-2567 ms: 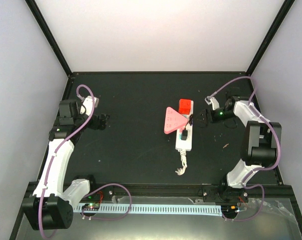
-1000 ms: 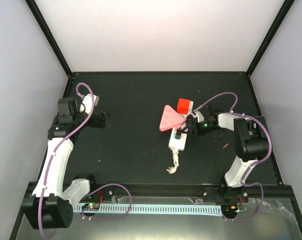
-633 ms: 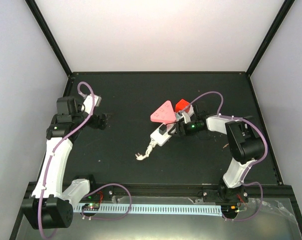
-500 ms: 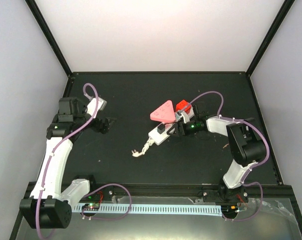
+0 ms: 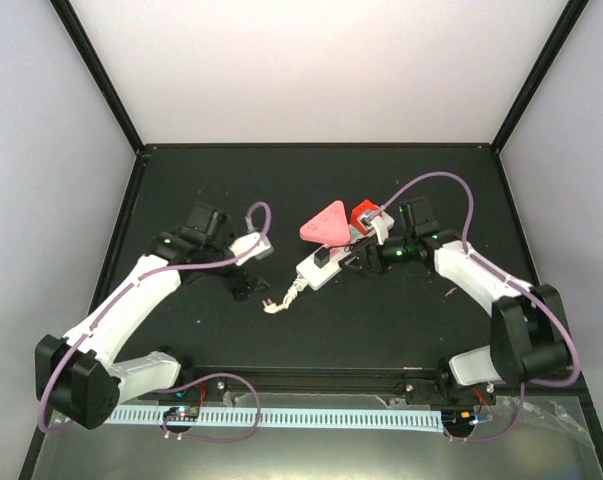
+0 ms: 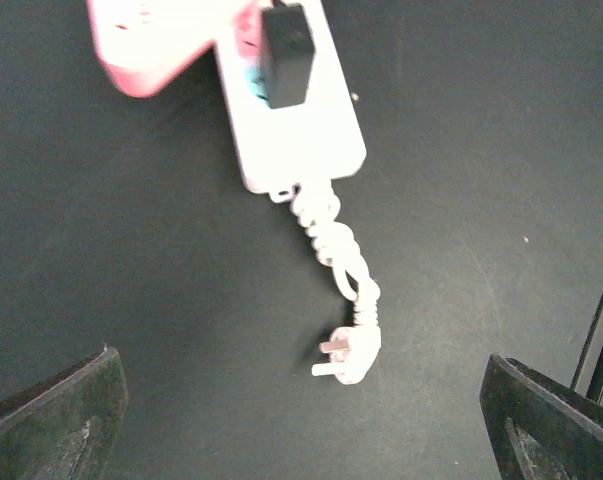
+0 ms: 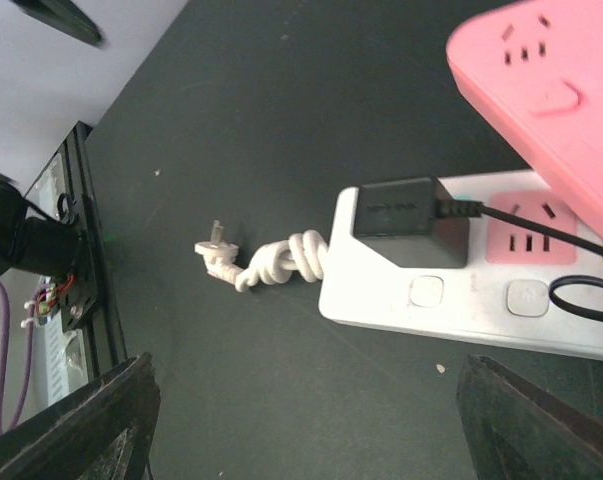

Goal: Pull the plug off the socket

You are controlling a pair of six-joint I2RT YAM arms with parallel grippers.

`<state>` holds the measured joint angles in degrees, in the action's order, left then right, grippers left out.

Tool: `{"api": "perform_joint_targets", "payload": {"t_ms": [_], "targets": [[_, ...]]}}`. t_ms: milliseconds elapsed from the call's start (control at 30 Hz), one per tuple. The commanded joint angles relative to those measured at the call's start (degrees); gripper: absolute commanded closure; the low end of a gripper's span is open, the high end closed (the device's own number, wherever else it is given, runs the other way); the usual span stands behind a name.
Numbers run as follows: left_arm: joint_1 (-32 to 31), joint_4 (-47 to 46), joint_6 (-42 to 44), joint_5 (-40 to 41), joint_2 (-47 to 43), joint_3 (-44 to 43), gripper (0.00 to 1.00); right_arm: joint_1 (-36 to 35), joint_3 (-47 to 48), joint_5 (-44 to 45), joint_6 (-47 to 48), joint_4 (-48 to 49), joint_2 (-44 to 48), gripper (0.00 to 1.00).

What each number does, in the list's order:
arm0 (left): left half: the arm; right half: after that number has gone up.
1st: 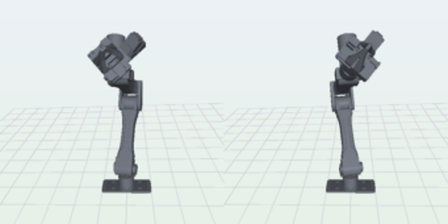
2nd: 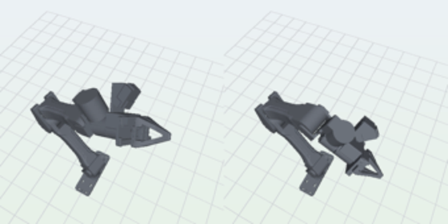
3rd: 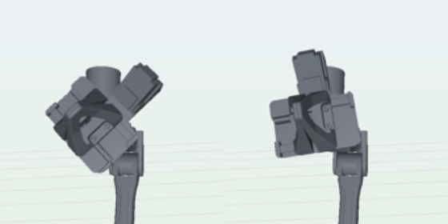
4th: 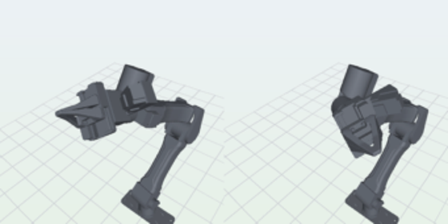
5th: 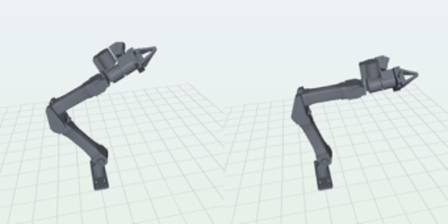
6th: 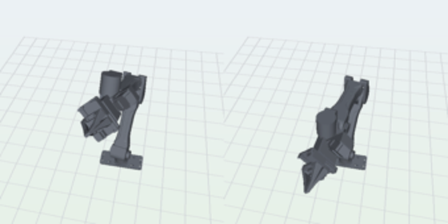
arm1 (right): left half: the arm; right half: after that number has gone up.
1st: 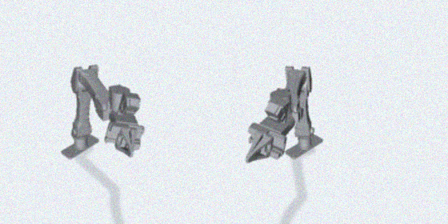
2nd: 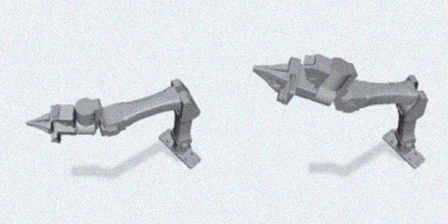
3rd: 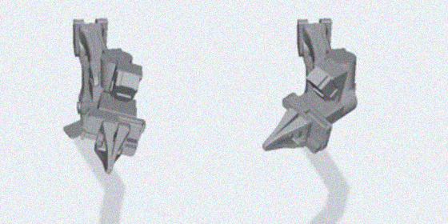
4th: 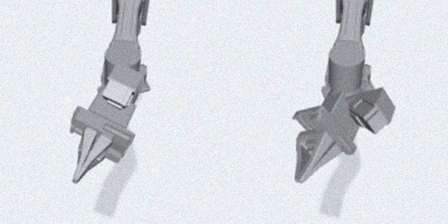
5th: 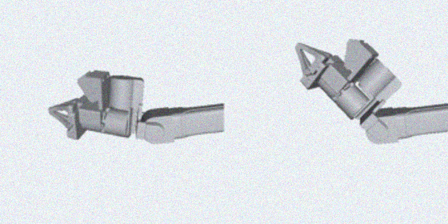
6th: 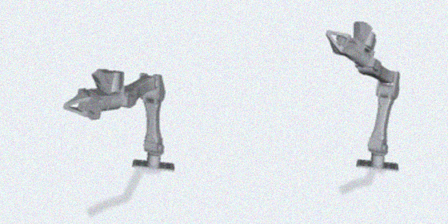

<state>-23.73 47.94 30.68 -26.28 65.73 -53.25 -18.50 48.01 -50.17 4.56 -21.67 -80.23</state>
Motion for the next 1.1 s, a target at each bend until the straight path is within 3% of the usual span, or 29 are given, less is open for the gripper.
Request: {"api": "perform_joint_targets", "payload": {"t_ms": [0, 200, 400, 667, 900, 1067], "targets": [[-7.5, -4.8, 1.0, 7.6, 2.7, 2.2, 0.04, 1.8, 0.0, -0.9, 2.6, -3.4, 5.8, 0.15], [-19.2, -6.8, 0.5, 20.4, 12.9, 1.9, 0.14, 9.6, 0.0, -3.3, -2.0, 0.8, 9.5, 0.15], [-25.3, -9.8, -0.1, 26.8, 19.4, 1.7, 0.21, 17.1, -0.2, -5.3, -5.7, 4.7, 8.8, 0.15], [-25.9, -13.0, 0.8, 31.6, 24.7, 1.5, 0.39, 20.0, -1.5, -6.1, -6.1, 6.0, 8.4, 0.15], [-25.9, -13.8, 1.6, 31.5, 24.8, 4.0, 0.68, 21.2, -2.4, -5.7, -6.3, 6.7, 8.2, 0.15], [-25.7, -13.6, 3.5, 33.6, 22.6, 7.1, 0.82, 21.8, -2.5, -5.6, -6.3, 6.8, 7.5, 0.15]]}}
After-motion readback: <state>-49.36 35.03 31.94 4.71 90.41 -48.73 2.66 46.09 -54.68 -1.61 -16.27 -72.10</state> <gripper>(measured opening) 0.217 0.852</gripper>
